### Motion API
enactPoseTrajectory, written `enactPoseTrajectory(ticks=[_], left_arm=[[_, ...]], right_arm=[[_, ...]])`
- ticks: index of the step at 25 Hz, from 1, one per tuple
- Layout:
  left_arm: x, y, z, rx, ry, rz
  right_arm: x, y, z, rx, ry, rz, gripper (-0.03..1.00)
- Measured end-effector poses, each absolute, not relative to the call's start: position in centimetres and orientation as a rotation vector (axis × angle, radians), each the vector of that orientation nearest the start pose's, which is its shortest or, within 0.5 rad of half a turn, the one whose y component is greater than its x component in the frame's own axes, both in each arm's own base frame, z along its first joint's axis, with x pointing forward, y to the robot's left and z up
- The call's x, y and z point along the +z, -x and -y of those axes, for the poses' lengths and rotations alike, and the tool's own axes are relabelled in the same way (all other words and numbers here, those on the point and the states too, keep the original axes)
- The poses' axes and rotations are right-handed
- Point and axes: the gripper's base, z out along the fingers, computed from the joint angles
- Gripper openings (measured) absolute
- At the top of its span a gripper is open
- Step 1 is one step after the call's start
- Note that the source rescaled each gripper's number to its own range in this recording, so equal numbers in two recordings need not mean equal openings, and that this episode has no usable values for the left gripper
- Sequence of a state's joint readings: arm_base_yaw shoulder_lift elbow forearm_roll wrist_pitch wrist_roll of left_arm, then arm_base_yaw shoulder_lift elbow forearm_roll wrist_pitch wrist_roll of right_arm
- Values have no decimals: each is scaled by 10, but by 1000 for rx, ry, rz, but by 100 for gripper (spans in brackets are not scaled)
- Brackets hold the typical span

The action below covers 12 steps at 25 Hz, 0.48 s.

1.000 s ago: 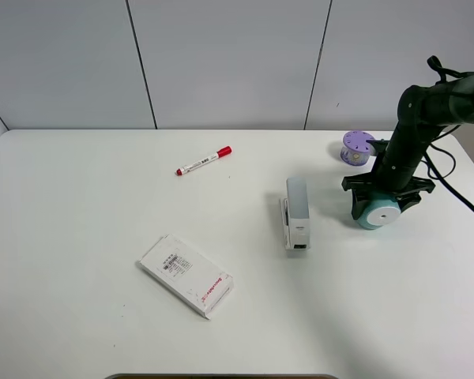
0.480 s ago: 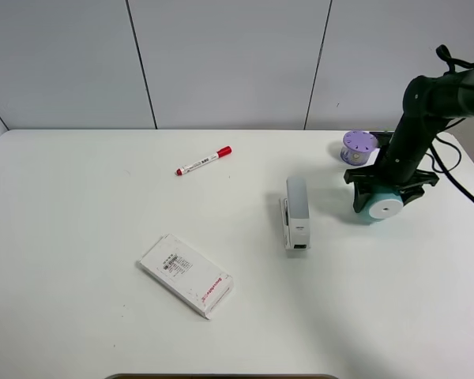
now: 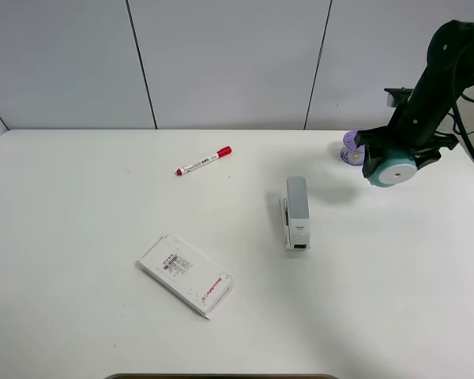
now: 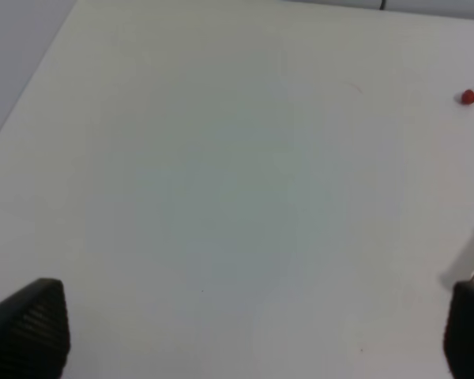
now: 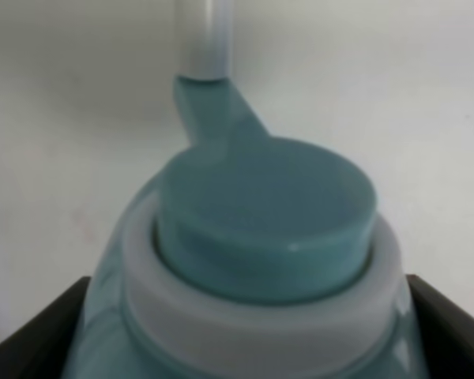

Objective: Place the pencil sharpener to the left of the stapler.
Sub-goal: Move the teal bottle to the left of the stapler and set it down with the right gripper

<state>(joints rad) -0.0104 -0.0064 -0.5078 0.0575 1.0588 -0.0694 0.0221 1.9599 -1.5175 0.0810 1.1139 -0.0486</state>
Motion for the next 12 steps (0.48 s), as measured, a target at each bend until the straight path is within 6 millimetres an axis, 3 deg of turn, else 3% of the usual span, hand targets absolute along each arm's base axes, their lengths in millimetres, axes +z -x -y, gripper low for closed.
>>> enactPoseTrajectory(ticks=[5, 12], left_arm=[[280, 7, -5, 18, 63, -2026], [280, 7, -5, 18, 63, -2026]], right_arm=[[244, -402, -42, 113, 140, -3000, 0], [268, -400, -104, 139, 363, -2909, 0]])
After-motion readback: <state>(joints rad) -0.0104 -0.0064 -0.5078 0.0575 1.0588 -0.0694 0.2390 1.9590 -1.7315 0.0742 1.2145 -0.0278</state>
